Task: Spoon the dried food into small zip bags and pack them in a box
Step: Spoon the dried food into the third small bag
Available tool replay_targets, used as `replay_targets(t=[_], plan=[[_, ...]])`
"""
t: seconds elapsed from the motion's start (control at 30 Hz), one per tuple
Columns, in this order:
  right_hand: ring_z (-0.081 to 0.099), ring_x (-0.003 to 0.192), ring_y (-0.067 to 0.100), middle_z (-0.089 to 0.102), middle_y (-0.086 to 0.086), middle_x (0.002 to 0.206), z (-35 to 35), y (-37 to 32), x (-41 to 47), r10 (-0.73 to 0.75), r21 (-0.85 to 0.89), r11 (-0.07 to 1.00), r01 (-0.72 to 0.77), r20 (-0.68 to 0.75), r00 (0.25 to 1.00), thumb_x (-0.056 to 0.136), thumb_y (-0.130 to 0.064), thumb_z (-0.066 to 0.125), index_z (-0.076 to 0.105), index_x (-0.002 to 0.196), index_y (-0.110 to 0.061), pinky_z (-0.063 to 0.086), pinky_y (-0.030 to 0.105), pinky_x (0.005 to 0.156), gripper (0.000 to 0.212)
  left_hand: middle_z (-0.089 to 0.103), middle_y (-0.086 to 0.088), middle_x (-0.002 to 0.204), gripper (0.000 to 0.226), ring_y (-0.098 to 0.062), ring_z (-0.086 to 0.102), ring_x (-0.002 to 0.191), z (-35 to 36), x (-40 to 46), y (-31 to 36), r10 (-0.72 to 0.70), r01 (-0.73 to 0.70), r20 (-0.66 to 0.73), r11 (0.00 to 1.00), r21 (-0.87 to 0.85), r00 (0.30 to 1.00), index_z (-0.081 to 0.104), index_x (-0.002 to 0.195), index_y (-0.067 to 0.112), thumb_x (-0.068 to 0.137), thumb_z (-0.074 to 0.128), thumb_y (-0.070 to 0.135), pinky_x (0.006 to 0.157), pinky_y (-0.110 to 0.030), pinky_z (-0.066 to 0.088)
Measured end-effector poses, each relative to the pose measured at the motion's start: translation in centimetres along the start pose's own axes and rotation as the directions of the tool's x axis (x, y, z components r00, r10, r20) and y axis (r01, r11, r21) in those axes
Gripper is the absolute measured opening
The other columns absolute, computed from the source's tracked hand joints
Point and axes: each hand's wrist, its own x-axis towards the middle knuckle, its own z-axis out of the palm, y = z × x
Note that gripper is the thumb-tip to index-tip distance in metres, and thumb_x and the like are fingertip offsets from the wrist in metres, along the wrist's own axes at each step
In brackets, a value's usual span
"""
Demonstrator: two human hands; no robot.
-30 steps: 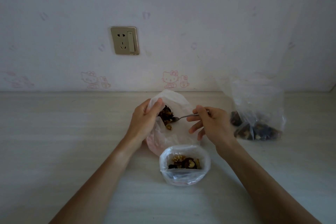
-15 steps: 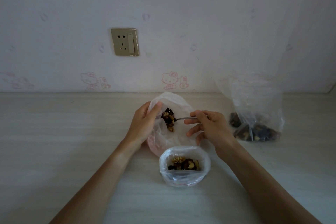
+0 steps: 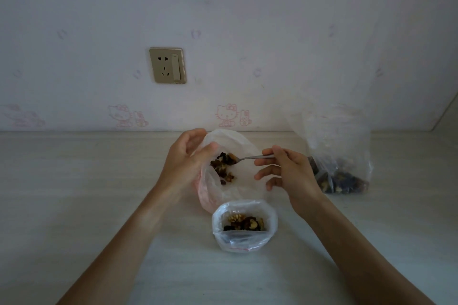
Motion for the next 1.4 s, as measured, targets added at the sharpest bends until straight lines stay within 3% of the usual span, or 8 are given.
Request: replay_targets(t=[0.17, 0.37, 0.6, 0.77, 0.93, 1.07, 1.27, 1.4], plan=[[0.072, 0.064, 0.031, 0.076, 0.021, 0.089, -1.4, -1.5, -1.0, -0.061, 0.008, 0.998, 0.061, 0.022, 0.998, 0.110, -0.026, 0.046, 0.068, 0.103, 0.000, 0.050, 0.031, 0.042, 0.034, 0.065, 0.024, 0.126, 0.033, 0.014, 0.054, 0.124, -0.6, -2.5, 2.3, 0.212, -0.192, -0.105, 0.966, 0.174, 0.972, 0.066, 0.126, 0.027, 0.095, 0.075, 0.025, 0.109, -0.025, 0.044], [0.072, 0.065, 0.034, 0.075, 0.022, 0.088, -3.5, -3.0, -4.4, -0.105, 0.019, 0.994, 0.104, 0.089, 0.990, 0.109, -0.027, 0.047, 0.069, 0.099, -0.002, 0.049, 0.032, 0.041, 0.035, 0.071, 0.022, 0.095, 0.010, 0.002, 0.067, 0.094, -1.3, -7.3, 2.9, 0.438, -0.388, -0.012, 0.810, 0.440, 0.899, 0.071, 0.102, 0.028, 0.092, 0.071, 0.026, 0.072, -0.006, 0.044], [0.071, 0.065, 0.038, 0.074, 0.026, 0.089, -4.9, -2.8, -8.3, -0.076, 0.032, 0.997, 0.072, 0.172, 0.982, 0.108, -0.030, 0.048, 0.075, 0.089, -0.010, 0.051, 0.033, 0.043, 0.038, 0.070, 0.018, 0.070, 0.033, -0.004, 0.066, 0.062, -1.2, -11.1, 2.0, 0.204, -0.281, 0.196, 0.773, 0.569, 0.959, 0.070, 0.083, 0.037, 0.089, 0.054, 0.065, 0.057, -0.022, 0.049], [0.072, 0.063, 0.036, 0.075, 0.018, 0.081, -5.4, -2.0, -9.3, -0.150, -0.143, 0.973, 0.179, 0.197, 0.969, 0.104, -0.032, 0.049, 0.069, 0.095, -0.002, 0.053, 0.035, 0.041, 0.036, 0.073, 0.008, 0.066, 0.015, -0.010, 0.070, 0.060, -0.5, -11.6, 1.7, 0.109, -0.209, 0.220, 0.835, 0.508, 0.969, 0.073, 0.082, 0.030, 0.097, 0.072, 0.029, 0.065, -0.031, 0.057], [0.073, 0.075, 0.015, 0.073, -0.003, 0.083, -6.6, -2.9, -10.4, -0.411, -0.524, 0.618, 0.586, 0.421, 0.809, 0.107, -0.029, 0.045, 0.070, 0.102, -0.018, 0.057, 0.026, 0.052, 0.028, 0.073, 0.004, 0.064, 0.017, -0.011, 0.071, 0.058, -0.3, -11.2, 2.2, 0.093, -0.165, 0.180, 0.881, 0.443, 0.979, 0.073, 0.082, 0.024, 0.098, 0.070, 0.019, 0.059, -0.009, 0.045], [0.066, 0.074, -0.004, 0.071, -0.012, 0.085, -6.6, -3.9, -10.7, -0.502, -0.547, 0.312, 0.777, 0.599, 0.624, 0.109, -0.032, 0.042, 0.071, 0.108, -0.015, 0.048, 0.007, 0.063, 0.034, 0.073, 0.003, 0.064, 0.018, -0.011, 0.070, 0.056, -0.5, -11.0, 2.0, 0.092, -0.151, 0.151, 0.879, 0.452, 0.984, 0.072, 0.081, 0.025, 0.098, 0.070, 0.018, 0.061, -0.008, 0.045], [0.074, 0.075, 0.028, 0.073, 0.009, 0.081, -6.0, -3.5, -9.5, -0.417, -0.285, 0.811, 0.511, 0.330, 0.847, 0.106, -0.031, 0.046, 0.070, 0.098, -0.011, 0.056, 0.037, 0.047, 0.033, 0.071, 0.003, 0.061, 0.019, -0.011, 0.068, 0.055, -1.1, -10.8, 1.5, 0.117, -0.175, 0.154, 0.879, 0.444, 0.981, 0.072, 0.077, 0.027, 0.096, 0.072, 0.031, 0.060, -0.014, 0.048], [0.074, 0.073, 0.035, 0.074, 0.019, 0.083, -5.1, -2.9, -7.8, -0.257, -0.106, 0.956, 0.274, 0.148, 0.955, 0.109, -0.027, 0.046, 0.070, 0.098, -0.003, 0.055, 0.035, 0.046, 0.035, 0.062, 0.004, 0.058, 0.035, -0.006, 0.053, 0.050, -1.8, -9.1, 0.8, 0.171, -0.133, -0.038, 0.869, 0.476, 0.985, 0.064, 0.069, 0.023, 0.091, 0.073, 0.048, 0.050, -0.016, 0.040]])
